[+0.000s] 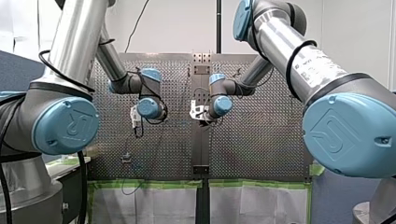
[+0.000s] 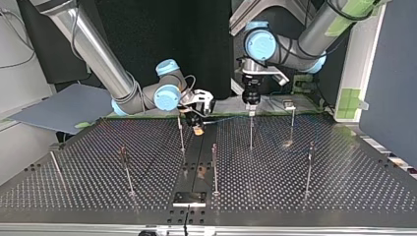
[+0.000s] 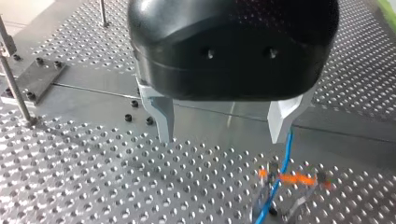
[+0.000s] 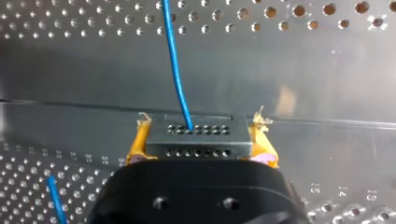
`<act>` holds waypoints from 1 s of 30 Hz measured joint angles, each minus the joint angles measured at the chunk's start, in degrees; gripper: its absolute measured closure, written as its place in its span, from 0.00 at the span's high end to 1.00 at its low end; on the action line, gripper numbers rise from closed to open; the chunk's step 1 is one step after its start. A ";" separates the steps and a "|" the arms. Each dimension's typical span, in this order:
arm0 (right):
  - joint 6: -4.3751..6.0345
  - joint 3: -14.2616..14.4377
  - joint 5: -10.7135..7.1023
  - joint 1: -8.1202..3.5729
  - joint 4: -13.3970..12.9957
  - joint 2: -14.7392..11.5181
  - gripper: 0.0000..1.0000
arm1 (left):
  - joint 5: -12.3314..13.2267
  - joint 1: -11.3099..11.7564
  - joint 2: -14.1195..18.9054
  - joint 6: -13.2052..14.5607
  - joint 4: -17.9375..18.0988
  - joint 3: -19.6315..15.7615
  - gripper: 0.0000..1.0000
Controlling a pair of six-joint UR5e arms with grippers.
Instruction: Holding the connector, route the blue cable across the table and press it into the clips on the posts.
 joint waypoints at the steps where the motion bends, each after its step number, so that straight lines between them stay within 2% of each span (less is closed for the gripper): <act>1: -0.01 0.00 0.00 -0.01 0.17 -0.01 0.00 | -0.19 -0.47 -0.44 -0.11 0.10 0.43 1.00; 11: -0.17 0.00 0.02 -0.14 0.68 -0.91 0.00 | -0.27 -4.91 -5.00 -0.80 0.23 2.99 1.00; 21: -0.26 0.00 0.00 0.00 0.76 -1.40 0.00 | 0.43 -4.35 -5.64 -1.48 -0.17 5.43 1.00; 30: -0.27 0.00 0.00 0.06 0.68 -1.56 0.00 | 3.68 -3.15 -6.77 -2.74 -2.59 8.44 1.00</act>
